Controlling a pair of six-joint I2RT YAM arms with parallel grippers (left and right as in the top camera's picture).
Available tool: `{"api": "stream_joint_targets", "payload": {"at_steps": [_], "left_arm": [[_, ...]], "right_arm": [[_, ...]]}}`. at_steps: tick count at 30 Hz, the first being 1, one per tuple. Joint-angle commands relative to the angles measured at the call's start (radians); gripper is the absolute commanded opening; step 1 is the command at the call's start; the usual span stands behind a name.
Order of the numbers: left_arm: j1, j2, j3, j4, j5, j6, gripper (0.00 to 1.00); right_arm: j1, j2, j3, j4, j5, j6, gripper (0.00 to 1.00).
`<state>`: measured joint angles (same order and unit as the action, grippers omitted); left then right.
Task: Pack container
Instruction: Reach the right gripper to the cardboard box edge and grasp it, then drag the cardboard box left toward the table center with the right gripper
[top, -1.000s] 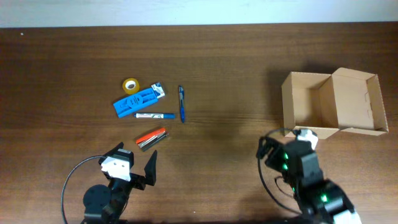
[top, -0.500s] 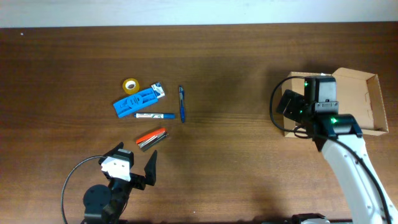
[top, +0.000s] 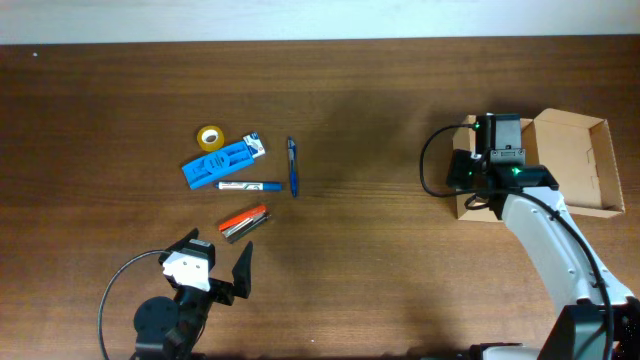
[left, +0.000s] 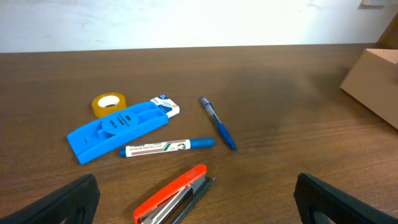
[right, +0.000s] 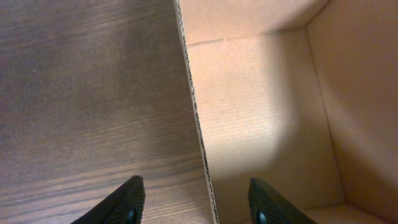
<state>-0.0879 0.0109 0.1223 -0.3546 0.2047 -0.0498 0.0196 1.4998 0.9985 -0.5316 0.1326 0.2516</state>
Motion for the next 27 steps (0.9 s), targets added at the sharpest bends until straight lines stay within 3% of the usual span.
{"api": "stream_joint_targets", "payload": {"at_steps": [1,5,6,8,9,16,23,27], "left_arm": [[-0.003,-0.005,-0.006,0.002,0.0,-0.007,1.0],[-0.003,-0.005,-0.006,0.002,0.0,-0.007,1.0],[-0.003,-0.005,-0.006,0.002,0.0,-0.007,1.0],[-0.003,-0.005,-0.006,0.002,0.0,-0.007,1.0],[-0.003,-0.005,-0.006,0.002,0.0,-0.007,1.0],[-0.003,-0.005,-0.006,0.002,0.0,-0.007,1.0],[-0.003,-0.005,-0.006,0.002,0.0,-0.007,1.0],[-0.003,-0.005,-0.006,0.002,0.0,-0.007,1.0]], "right_arm": [[-0.007,0.032,0.022,0.013,-0.001,-0.012,0.52],[-0.007,0.077,0.022,0.014,-0.001,-0.012,0.51],[-0.007,0.077,0.022,0.015,-0.001,-0.012,0.45],[-0.007,0.077,0.022,0.017,-0.001,-0.012,0.22],[-0.007,0.077,0.022,0.017,-0.001,-0.012,0.05],[0.065,0.047,0.024,-0.034,-0.05,-0.08,0.04],[0.318,0.032,0.095,-0.082,-0.055,-0.203,0.04],[0.449,0.032,0.103,-0.081,-0.081,-0.388,0.04]]}}
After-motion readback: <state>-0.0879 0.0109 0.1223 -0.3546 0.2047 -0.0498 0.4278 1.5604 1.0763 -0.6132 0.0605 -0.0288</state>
